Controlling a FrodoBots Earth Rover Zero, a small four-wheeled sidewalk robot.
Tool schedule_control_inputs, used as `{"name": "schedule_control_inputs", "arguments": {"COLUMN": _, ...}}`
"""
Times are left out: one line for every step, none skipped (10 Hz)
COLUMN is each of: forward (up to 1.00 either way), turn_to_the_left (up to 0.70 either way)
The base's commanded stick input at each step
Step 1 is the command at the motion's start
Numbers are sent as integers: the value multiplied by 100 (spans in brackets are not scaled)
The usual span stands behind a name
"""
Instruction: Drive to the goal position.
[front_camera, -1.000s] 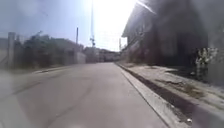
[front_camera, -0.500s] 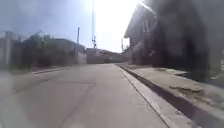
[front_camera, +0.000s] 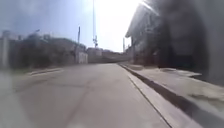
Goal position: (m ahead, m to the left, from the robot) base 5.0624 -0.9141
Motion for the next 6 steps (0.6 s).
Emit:
{"name": "schedule_control_inputs", "arguments": {"forward": 100, "turn_to_the_left": 0}}
{"name": "schedule_control_inputs", "arguments": {"forward": 100, "turn_to_the_left": 0}}
{"name": "schedule_control_inputs", "arguments": {"forward": 100, "turn_to_the_left": 0}}
{"name": "schedule_control_inputs", "arguments": {"forward": 100, "turn_to_the_left": 0}}
{"name": "schedule_control_inputs", "arguments": {"forward": 100, "turn_to_the_left": 0}}
{"name": "schedule_control_inputs", "arguments": {"forward": 100, "turn_to_the_left": 0}}
